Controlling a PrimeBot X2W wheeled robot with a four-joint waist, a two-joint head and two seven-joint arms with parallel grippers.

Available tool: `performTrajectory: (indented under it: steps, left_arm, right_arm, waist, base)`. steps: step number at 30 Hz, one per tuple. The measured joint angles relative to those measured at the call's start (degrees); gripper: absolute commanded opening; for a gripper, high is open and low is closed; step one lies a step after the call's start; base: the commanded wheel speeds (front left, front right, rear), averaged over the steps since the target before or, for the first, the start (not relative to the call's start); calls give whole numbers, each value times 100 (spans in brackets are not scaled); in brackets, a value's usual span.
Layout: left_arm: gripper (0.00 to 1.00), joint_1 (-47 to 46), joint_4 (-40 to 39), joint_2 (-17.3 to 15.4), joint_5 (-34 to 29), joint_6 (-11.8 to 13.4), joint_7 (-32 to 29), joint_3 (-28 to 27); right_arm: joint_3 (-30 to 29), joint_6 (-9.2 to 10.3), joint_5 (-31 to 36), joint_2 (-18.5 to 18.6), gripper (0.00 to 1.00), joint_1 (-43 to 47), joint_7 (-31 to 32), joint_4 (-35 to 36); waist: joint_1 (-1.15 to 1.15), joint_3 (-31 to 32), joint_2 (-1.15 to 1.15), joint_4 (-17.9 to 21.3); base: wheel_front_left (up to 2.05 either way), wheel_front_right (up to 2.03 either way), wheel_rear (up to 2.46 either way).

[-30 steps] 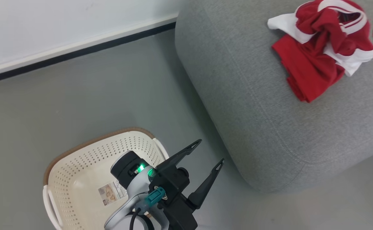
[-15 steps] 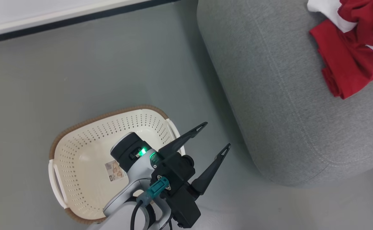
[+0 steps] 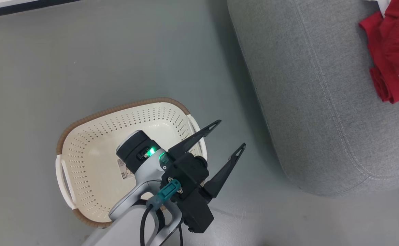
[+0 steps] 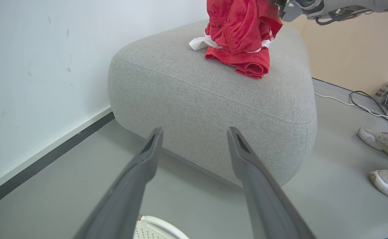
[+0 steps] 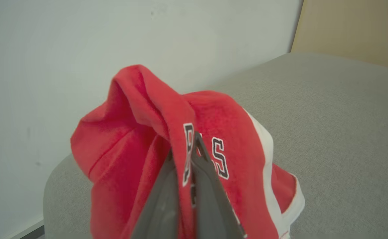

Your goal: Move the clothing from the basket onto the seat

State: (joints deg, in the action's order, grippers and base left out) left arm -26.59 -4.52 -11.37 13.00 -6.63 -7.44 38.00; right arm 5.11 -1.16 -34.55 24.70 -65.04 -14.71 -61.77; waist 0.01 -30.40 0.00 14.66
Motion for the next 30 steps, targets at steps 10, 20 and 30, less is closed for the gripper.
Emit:
performTrajectory:
  steps: [10,20,30]
  left_arm:
    - [100,-32,267,12,14,-1,179,5]
    - [100,-25,530,29,70,-2,379,9]
    - [100,185,777,48,171,74,617,-168]
  right_arm:
    - [85,-93,21,-75,100,-23,0,-325]
    - [207,-197,191,-144,100,101,0,-378]
    - [412,-289,401,-468,100,720,0,-82]
  waist:
    - [-1,155,0,-51]
    - [-1,479,0,-14]
    - [-2,1023,0,30]
  base:
    - [0,0,0]
    - [0,0,0]
    - [0,0,0]
